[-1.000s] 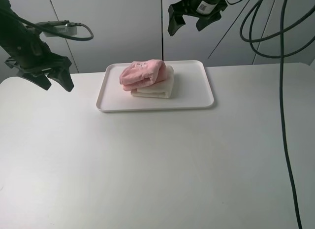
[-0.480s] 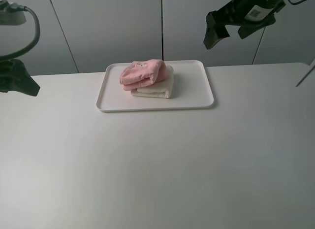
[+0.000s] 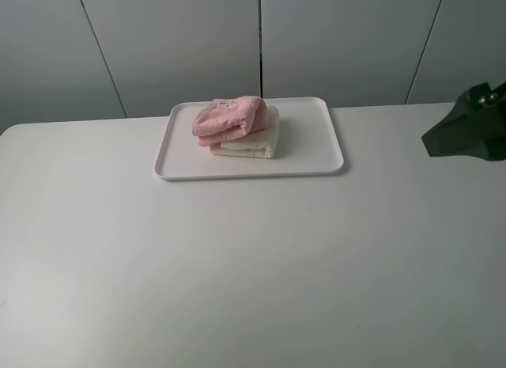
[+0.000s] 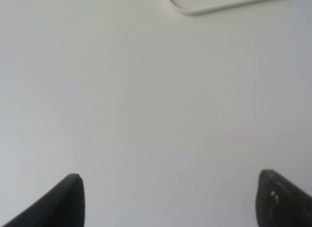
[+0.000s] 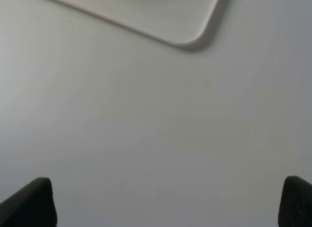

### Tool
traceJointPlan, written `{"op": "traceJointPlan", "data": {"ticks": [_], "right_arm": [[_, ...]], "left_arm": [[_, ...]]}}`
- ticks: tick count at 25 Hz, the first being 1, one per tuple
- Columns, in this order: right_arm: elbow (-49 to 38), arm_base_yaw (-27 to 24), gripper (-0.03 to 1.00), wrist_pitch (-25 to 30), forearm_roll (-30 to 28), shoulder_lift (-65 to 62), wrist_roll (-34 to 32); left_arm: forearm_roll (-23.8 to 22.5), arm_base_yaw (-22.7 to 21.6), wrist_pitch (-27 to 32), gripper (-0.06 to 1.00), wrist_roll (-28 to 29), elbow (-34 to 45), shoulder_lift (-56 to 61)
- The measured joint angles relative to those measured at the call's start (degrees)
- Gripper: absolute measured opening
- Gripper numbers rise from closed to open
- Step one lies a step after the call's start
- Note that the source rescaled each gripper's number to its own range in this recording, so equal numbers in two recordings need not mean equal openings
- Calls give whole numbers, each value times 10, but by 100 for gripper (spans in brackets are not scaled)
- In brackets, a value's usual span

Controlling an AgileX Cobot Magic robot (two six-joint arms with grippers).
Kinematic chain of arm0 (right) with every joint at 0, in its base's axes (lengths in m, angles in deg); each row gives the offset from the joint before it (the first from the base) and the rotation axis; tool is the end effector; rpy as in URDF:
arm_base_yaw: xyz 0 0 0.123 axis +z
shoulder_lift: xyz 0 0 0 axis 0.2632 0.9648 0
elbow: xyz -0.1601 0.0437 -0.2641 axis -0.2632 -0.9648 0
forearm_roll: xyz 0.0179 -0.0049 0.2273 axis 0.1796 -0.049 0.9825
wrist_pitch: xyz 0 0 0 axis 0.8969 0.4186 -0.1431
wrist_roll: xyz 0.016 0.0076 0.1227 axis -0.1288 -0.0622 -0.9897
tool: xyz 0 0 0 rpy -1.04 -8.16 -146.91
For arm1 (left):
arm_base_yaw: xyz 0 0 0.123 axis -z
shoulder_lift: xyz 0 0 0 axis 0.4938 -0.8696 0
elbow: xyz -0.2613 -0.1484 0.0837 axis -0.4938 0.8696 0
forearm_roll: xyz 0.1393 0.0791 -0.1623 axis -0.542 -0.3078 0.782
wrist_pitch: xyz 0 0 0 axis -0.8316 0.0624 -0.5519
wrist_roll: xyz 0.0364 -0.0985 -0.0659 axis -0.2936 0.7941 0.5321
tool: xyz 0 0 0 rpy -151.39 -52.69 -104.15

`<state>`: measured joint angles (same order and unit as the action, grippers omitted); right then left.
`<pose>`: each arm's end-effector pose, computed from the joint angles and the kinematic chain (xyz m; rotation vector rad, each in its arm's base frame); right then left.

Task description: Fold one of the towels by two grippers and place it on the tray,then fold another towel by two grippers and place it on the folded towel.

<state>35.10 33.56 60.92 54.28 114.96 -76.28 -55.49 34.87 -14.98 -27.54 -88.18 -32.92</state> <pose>0.1208 0.0474 0.3059 -0.4972 2.4781 0.1772 0.0928 -0.0208 0.2989 0.2218 2.4621 -0.1380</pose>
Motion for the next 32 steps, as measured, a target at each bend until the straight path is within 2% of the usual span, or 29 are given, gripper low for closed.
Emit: {"op": "traceJointPlan", "data": {"ticks": [8, 14, 24, 32], "right_arm": [[-72, 0, 100, 52, -5, -231, -6], [-96, 0, 100, 109, -6, -344, -6], [-98, 0, 100, 130, -10, -395, -6], [-148, 0, 100, 101, -3, -395, -1]], "left_arm": [[-16, 0, 72, 95, 4, 48, 143], [-18, 0, 90, 96, 5, 78, 237], [3, 0, 98, 96, 12, 86, 341], [5, 0, 99, 96, 12, 86, 403]]}}
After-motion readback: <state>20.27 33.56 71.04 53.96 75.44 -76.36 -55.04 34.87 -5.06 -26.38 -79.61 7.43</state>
